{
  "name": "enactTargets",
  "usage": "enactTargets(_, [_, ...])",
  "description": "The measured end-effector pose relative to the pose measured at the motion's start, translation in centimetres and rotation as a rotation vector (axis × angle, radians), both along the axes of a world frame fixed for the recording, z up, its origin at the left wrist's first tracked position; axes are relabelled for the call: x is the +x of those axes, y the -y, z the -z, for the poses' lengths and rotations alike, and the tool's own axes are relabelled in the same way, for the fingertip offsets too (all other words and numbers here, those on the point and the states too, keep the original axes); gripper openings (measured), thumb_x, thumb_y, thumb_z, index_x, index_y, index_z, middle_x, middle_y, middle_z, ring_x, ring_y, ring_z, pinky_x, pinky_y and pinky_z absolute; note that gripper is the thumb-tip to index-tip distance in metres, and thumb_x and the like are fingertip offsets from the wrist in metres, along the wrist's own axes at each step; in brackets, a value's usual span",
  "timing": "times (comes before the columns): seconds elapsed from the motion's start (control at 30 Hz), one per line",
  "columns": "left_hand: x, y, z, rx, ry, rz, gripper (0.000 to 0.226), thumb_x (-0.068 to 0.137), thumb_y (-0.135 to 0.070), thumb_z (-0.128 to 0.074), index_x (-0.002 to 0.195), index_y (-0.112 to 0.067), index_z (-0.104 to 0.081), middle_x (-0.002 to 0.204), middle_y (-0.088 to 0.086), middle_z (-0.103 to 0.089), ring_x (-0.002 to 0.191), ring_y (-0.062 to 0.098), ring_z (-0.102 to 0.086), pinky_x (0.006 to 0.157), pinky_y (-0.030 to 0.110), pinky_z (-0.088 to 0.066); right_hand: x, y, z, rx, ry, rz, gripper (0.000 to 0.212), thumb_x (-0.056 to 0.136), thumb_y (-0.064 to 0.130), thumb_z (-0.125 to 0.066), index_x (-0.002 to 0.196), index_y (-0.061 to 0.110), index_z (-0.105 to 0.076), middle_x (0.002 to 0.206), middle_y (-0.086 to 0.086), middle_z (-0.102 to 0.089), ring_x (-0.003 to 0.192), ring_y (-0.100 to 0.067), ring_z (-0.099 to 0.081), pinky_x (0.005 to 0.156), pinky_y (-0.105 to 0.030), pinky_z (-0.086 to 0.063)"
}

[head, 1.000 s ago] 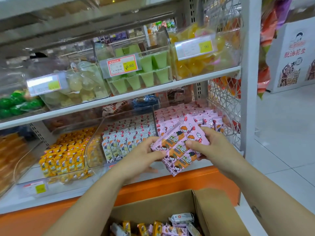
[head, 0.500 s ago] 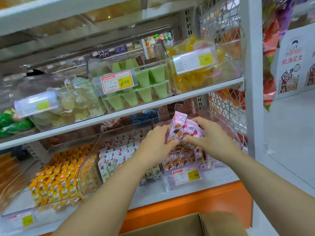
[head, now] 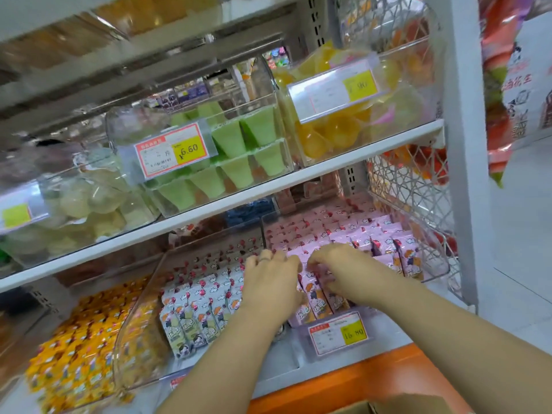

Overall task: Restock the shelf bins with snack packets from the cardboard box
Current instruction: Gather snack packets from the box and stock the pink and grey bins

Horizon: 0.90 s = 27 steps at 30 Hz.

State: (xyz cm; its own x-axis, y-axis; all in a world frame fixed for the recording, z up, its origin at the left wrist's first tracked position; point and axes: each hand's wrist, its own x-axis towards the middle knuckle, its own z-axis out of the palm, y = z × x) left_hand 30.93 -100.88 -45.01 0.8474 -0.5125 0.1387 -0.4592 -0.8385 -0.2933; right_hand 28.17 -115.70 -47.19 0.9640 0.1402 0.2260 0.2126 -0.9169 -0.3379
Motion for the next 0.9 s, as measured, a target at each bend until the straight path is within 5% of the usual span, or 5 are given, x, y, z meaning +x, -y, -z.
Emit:
enactTargets(0.4, [-1.0,-0.7,0.4,-0.175,0.007,0.055,0.039,0.092,-0.046,-0.051,0.129,-0.034,-0.047,0.132,-0.008,-0.047,0.127,0.018,-0.040,0.113,0.039,-0.015,-1.6,0.9,-0.4,-0.012,0.150,0.031,0.033,0.092,0.008,-0.052,0.123,0.018,-0.056,0.127,0.003,-0.051,0.123,-0.015,-0.039,0.093,-0.032,-0.041])
enactTargets(0.57, [-3.6,-2.8,0.3,-0.460,0.052,0.152,0.027,0.095,-0.038,-0.049,0.121,-0.036,-0.054,0.126,-0.013,-0.050,0.121,0.012,-0.044,0.113,0.035,-0.018,-5.2,0.4,-0.1,0.040,0.411,-0.037,0.020,0.077,-0.001,-0.068,0.093,0.011,-0.069,0.094,-0.002,-0.066,0.092,-0.027,-0.059,0.065,-0.044,-0.053])
enactTargets(0.63, [-5.0,-3.7,0.6,-0.574,0.076,0.189,0.022,0.094,-0.033,-0.052,0.115,-0.032,-0.059,0.117,-0.011,-0.055,0.111,0.014,-0.051,0.108,0.035,-0.025,-7.3,-0.1,0.9,0.126,0.465,-0.021,0.019,0.075,-0.001,-0.071,0.089,0.011,-0.069,0.087,-0.001,-0.065,0.084,-0.021,-0.060,0.061,-0.039,-0.053])
enactTargets(0.73, [-7.6,-5.4,1.8,-0.710,0.076,0.207,0.018,0.091,-0.026,-0.053,0.104,-0.026,-0.065,0.105,-0.007,-0.062,0.096,0.019,-0.057,0.094,0.035,-0.035,-11.0,-2.4,2.7,0.290,0.408,0.002,0.017,0.077,0.003,-0.068,0.091,0.011,-0.070,0.082,0.008,-0.060,0.082,0.013,-0.050,0.072,-0.007,-0.039])
enactTargets(0.9, [-12.3,-10.0,6.7,-0.834,-0.076,0.113,0.020,0.092,-0.023,-0.051,0.107,-0.023,-0.064,0.106,-0.006,-0.062,0.097,0.016,-0.059,0.087,0.037,-0.048,-15.1,-6.6,7.8,0.343,0.167,0.013,0.018,0.080,0.005,-0.068,0.096,0.014,-0.070,0.092,0.005,-0.066,0.081,-0.005,-0.058,0.070,-0.011,-0.041])
